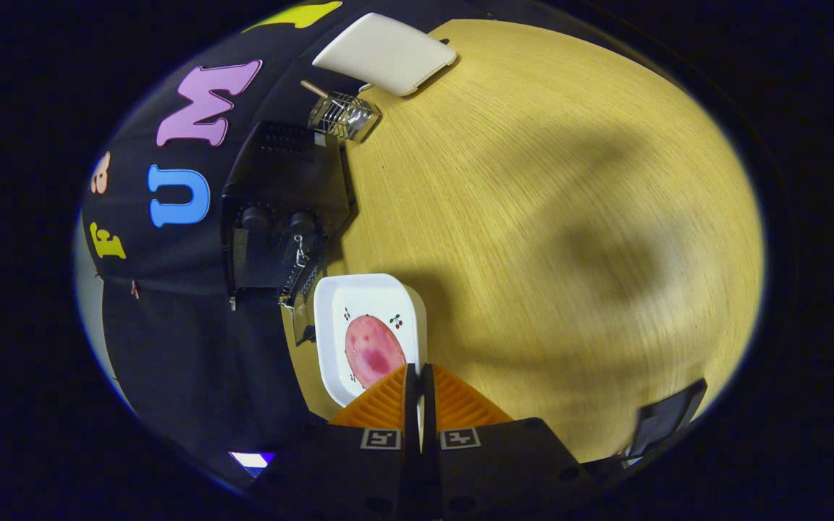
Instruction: Open the toaster oven, put the food inside, and close the toaster oven door.
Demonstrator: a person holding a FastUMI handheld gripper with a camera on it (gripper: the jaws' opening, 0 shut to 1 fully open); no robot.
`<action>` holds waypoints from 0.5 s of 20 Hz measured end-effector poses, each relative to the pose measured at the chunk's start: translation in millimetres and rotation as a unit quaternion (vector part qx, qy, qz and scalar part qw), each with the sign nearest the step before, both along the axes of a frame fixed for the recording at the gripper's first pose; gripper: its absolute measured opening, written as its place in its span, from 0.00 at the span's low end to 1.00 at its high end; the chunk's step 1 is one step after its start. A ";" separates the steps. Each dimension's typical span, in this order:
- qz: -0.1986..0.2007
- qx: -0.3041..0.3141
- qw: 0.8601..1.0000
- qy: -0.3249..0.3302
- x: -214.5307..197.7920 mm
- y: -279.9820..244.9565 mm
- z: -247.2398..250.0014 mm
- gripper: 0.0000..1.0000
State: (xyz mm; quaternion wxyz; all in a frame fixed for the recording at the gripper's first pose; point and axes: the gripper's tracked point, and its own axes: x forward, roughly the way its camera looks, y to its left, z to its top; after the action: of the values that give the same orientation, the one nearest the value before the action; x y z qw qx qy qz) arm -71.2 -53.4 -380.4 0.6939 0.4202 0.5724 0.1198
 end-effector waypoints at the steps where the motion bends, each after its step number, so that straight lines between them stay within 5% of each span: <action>1: -0.010 0.005 1.000 0.000 -2.0 9.0 7.0 0.05; 10: -0.092 0.026 0.995 0.003 -6.4 114.6 44.9 0.05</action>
State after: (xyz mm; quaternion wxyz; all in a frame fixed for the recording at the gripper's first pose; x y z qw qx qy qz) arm -77.5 61.2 -335.5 0.6888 0.4895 0.5301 0.0693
